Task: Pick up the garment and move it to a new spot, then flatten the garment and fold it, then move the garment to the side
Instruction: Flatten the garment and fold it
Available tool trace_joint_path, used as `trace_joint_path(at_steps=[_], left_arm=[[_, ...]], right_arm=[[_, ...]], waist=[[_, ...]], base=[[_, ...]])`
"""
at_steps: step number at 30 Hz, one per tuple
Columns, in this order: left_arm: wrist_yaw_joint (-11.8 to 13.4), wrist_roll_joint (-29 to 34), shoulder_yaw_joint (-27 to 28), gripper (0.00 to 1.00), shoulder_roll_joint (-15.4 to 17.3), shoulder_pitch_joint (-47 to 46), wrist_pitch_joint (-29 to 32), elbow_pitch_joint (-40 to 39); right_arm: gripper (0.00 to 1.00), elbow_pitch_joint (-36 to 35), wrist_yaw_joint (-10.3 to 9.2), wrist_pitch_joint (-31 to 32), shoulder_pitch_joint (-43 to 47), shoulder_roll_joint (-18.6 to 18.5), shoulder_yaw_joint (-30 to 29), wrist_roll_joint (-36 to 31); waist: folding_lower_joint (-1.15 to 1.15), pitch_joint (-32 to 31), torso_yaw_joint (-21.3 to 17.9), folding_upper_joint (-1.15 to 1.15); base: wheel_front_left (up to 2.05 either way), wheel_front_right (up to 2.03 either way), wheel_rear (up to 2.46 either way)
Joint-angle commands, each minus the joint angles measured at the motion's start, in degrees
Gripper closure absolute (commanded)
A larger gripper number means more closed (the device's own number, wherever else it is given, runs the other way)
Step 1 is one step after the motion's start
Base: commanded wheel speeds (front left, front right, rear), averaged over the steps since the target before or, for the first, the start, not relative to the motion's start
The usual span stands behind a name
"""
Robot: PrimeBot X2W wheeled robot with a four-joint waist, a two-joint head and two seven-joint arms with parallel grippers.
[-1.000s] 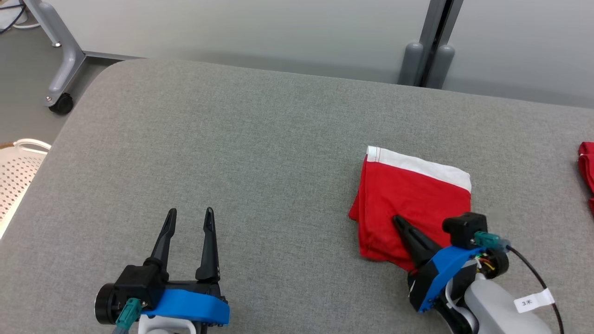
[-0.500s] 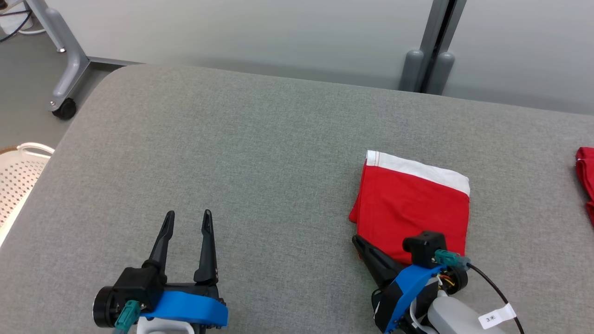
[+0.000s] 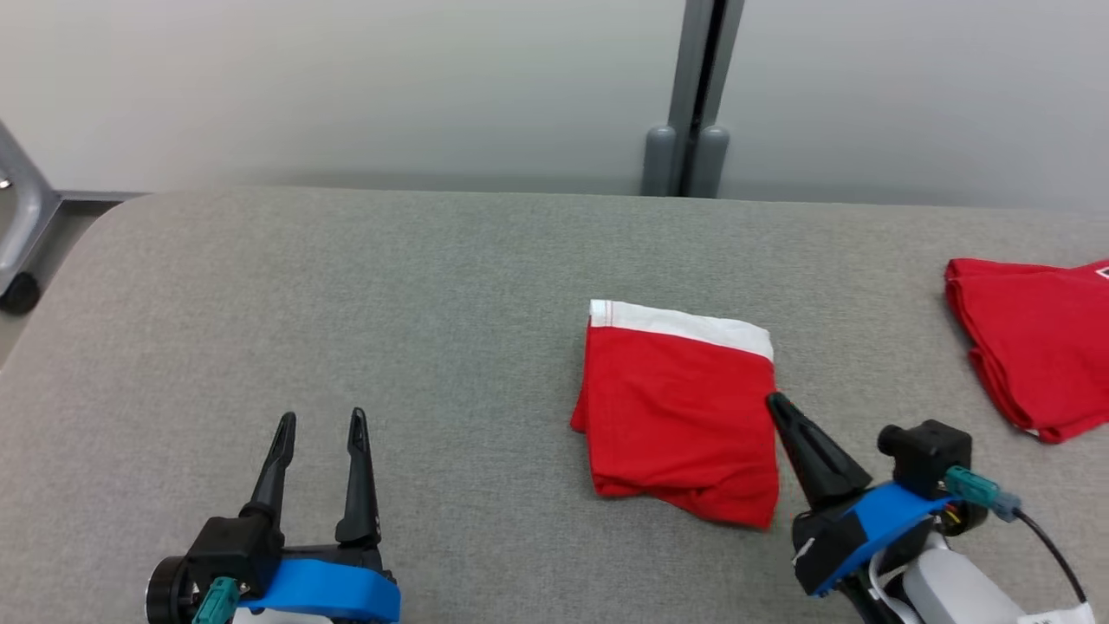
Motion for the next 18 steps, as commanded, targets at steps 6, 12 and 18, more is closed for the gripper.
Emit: trace_joint_path(at_steps=[6,12,18], left_arm=[[-0.3,1.0,1.6,0.0,0.1,1.1,-0.1,0.0],[-0.5,1.7,2.8,0.0,0.5,2.5,-0.1,0.2],[-0.1,2.2,3.7,0.0,0.9,3.8,-0.1,-0.1]], right_arm=[[0.93,-5.0,0.03,-0.2,6.7,-0.3,-9.4,-4.0],[0.0,-8.7,0.03,-0.3,12.7,1.2,-16.8,-6.9],[0.0,-12.9,0.03,-0.3,17.8,3.2,-21.3,-10.5]], waist=[[0.0,-2.5,-4.5,0.0],[0.0,-3.9,-6.4,0.0],[0.0,-5.0,-6.7,0.0]], base=[[0.0,0.0,0.0],[0.0,0.0,0.0],[0.0,0.0,0.0]])
